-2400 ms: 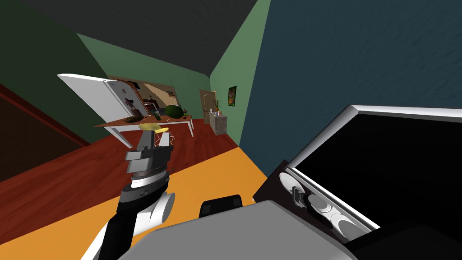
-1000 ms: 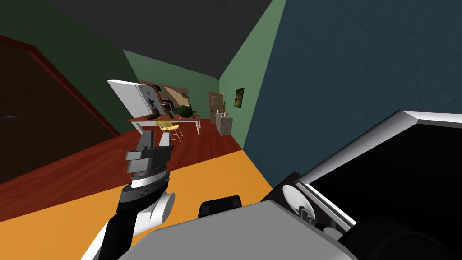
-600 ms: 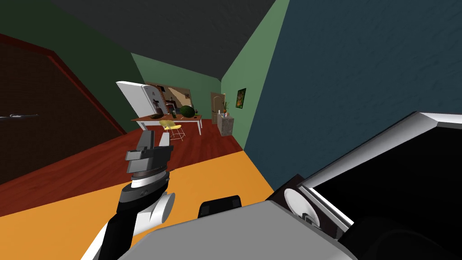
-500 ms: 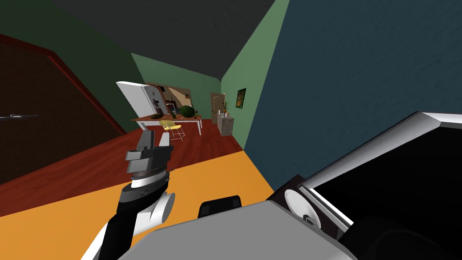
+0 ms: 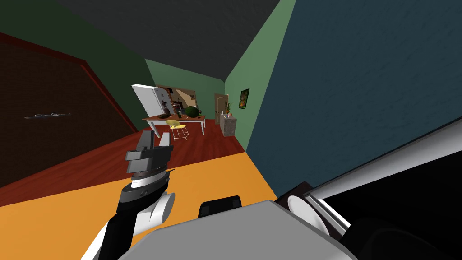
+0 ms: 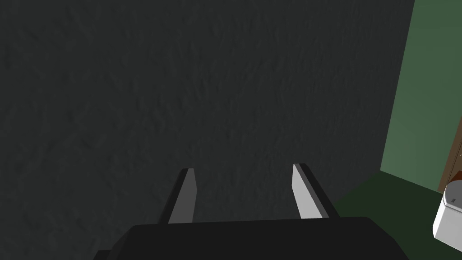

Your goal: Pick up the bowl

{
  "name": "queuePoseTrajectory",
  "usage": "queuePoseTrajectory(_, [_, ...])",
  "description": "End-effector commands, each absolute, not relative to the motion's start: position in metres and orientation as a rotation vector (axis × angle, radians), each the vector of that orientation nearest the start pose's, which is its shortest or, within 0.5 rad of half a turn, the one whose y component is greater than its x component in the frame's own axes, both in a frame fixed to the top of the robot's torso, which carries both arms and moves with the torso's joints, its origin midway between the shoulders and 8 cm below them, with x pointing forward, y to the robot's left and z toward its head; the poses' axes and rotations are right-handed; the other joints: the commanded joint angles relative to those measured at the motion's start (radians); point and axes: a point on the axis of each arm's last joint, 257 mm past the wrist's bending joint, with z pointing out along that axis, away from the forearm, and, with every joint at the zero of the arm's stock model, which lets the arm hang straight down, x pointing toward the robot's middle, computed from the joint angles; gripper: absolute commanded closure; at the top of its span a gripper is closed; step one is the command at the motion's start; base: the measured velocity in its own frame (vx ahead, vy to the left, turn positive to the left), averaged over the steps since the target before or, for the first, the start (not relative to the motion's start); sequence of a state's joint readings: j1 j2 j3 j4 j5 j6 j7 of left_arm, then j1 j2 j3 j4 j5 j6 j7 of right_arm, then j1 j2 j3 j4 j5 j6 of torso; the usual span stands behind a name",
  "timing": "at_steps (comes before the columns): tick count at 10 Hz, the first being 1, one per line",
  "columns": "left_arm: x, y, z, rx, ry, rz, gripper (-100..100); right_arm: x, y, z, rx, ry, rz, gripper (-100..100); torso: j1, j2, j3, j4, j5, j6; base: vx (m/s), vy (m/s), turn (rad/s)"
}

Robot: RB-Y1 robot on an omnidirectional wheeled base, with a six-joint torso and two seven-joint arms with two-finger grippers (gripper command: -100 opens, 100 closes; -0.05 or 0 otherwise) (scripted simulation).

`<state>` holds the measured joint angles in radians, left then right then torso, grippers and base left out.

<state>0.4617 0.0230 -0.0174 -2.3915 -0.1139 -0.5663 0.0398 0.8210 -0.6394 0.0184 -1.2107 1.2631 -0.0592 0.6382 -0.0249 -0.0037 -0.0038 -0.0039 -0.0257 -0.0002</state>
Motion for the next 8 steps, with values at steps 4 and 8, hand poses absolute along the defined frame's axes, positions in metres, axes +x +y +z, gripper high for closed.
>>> queuePoseTrajectory(4, [0.31, 0.243, 0.093, -0.414, 0.541, -1.342, 0, -0.048, -0.546, -0.51, -0.882, 2.684, -0.688, 100, 0.0, 0.001, 0.0, 0.0, 0.0, 0.001, 0.019, -0.043, 0.074])
queuePoseTrajectory(8, [0.31, 0.243, 0.093, -0.414, 0.541, -1.342, 0, -0.067, -0.537, -0.499, -0.829, 2.702, -0.715, 100, 0.003, 0.002, 0.001, 0.001, 0.001, 0.001, 0.006, -0.018, 0.072])
